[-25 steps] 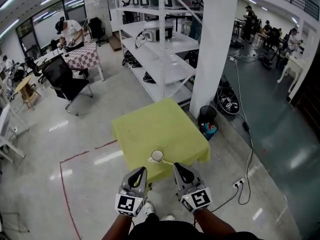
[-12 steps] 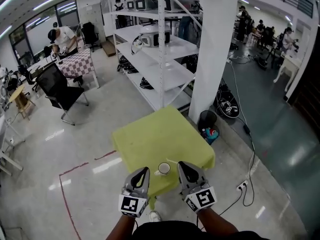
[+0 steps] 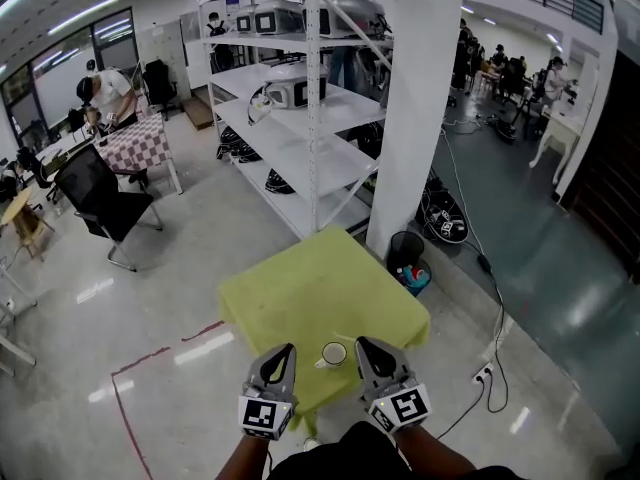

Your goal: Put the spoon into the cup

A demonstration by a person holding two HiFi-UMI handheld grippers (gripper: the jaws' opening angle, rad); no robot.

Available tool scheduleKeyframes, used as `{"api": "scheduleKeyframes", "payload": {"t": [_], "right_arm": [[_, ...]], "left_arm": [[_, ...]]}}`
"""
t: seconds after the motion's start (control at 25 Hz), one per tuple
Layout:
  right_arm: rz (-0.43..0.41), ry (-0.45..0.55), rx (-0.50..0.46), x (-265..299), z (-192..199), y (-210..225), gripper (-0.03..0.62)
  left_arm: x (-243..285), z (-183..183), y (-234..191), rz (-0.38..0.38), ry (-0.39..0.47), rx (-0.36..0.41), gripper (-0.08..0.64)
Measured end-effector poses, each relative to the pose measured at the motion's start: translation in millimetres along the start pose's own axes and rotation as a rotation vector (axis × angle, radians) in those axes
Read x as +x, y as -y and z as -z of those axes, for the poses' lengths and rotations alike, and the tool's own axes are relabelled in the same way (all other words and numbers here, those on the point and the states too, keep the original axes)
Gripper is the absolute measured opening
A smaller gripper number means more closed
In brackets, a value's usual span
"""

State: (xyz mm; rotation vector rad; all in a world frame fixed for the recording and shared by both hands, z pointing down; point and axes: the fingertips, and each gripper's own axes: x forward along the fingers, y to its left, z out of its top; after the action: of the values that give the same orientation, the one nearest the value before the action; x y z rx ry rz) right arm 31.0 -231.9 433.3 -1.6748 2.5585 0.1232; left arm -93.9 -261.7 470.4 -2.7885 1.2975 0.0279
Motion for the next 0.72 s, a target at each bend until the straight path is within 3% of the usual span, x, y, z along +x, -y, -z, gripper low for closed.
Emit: {"api": "scheduleKeyframes", "payload": {"t": [0.16, 0.52, 0.72], "right_arm": [[0.007, -0.013, -0.039, 4, 4, -2, 0.01], [0.034, -0.061, -0.011, 8, 31, 21, 0.011], [0.037, -0.106, 0.01, 12, 54, 27, 0.01]], "left_arm": [[0, 8, -6, 0.002, -0.005, -0.022, 0.006], [21, 13, 1, 0.021, -0.012, -0.044, 0.006], [27, 36, 4, 0.039, -0.056, -0.042, 0.006]]}}
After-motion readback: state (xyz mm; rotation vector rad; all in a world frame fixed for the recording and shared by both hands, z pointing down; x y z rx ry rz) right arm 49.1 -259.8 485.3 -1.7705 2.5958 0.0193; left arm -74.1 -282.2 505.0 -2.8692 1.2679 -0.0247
